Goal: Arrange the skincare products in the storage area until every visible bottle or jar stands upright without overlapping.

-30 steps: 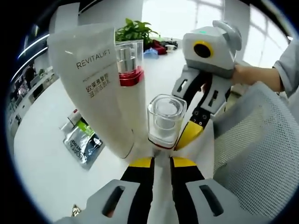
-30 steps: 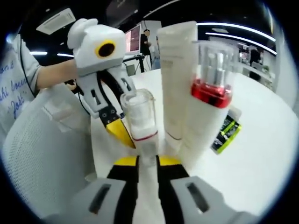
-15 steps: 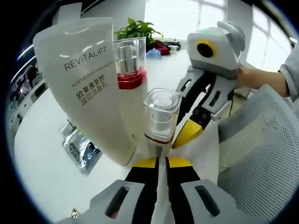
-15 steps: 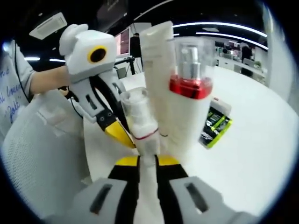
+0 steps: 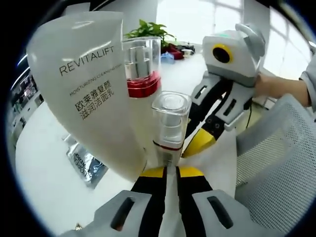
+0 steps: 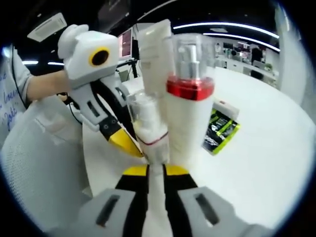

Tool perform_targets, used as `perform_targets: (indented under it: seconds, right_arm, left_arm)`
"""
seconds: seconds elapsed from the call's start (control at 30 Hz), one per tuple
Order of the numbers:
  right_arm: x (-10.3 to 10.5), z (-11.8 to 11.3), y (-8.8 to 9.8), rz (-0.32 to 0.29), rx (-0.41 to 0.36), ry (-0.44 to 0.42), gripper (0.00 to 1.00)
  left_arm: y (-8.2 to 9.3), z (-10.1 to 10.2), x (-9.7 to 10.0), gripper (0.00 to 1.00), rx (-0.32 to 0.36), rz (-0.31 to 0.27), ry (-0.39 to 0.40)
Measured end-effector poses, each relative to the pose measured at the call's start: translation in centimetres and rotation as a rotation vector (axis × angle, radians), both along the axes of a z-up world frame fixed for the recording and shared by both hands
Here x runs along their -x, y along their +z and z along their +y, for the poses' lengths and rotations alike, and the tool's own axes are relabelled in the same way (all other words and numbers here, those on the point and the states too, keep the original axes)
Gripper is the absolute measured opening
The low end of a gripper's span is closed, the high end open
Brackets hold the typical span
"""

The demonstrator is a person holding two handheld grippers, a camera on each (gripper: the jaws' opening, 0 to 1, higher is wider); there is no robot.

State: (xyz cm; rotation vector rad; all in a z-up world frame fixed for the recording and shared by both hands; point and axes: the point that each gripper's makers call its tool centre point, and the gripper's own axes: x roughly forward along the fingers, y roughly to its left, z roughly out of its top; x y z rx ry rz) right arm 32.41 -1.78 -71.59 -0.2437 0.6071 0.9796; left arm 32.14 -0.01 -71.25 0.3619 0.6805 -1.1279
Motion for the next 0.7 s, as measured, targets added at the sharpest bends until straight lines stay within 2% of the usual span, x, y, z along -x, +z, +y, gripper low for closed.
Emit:
perform_targets:
  seconds: [0.7]
  right_arm:
    - [0.02,-0.36,0.05,0.008,0.009,-0.008,0.12]
  left_arm:
    - [0.02,0.41,-0.44,0.06,0.003,-0.006,0.031]
